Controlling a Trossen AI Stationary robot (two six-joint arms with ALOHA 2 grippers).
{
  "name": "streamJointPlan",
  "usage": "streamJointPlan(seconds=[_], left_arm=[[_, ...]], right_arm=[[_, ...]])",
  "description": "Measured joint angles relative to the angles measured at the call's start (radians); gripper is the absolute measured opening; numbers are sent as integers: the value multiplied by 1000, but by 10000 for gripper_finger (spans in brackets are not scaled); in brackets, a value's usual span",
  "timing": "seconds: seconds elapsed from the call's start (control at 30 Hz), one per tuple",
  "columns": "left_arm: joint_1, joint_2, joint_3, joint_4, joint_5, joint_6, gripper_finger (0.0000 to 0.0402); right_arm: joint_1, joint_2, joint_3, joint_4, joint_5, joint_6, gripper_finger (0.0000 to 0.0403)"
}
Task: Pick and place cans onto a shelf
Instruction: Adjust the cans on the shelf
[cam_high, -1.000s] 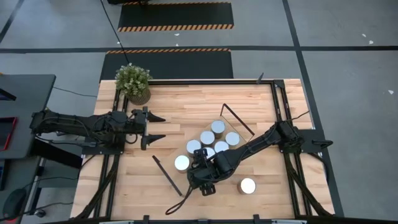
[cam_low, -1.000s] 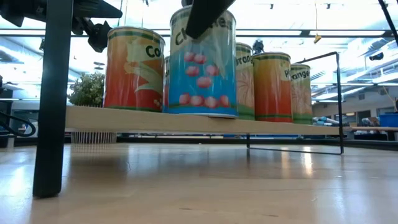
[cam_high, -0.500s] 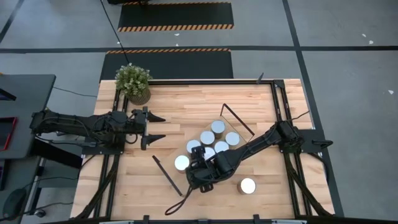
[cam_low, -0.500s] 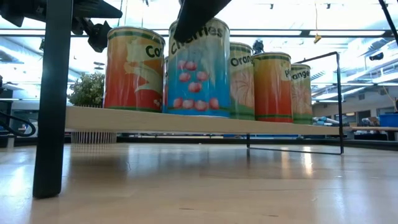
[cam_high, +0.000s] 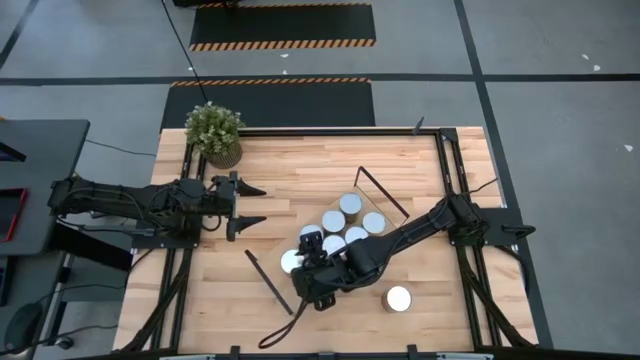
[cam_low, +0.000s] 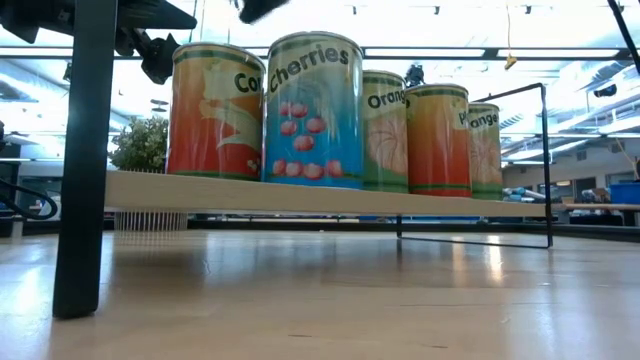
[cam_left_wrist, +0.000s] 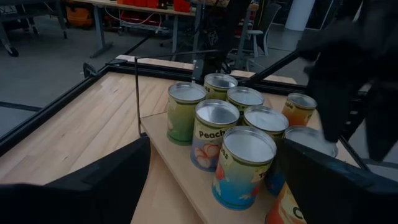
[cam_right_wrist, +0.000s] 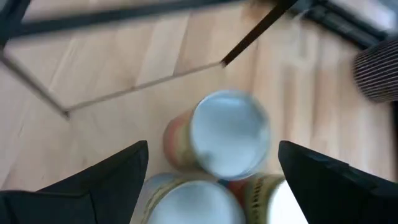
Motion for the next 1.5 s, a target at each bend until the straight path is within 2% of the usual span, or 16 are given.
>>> streamJointPlan(seconds=[0.2, 0.43, 0.83, 1.5], left_arm=[[0, 0, 0, 0, 0, 0, 355], [0, 0, 0, 0, 0, 0, 355], [0, 0, 0, 0, 0, 0, 355], [0, 0, 0, -4, 0, 0, 355]], right_arm=[[-22, -1, 16, -18, 149, -54, 368], [-90, 0, 16, -83, 159, -15, 368], [-114, 3, -59, -88, 124, -24, 368], [-114, 3, -67, 99, -6, -162, 368]])
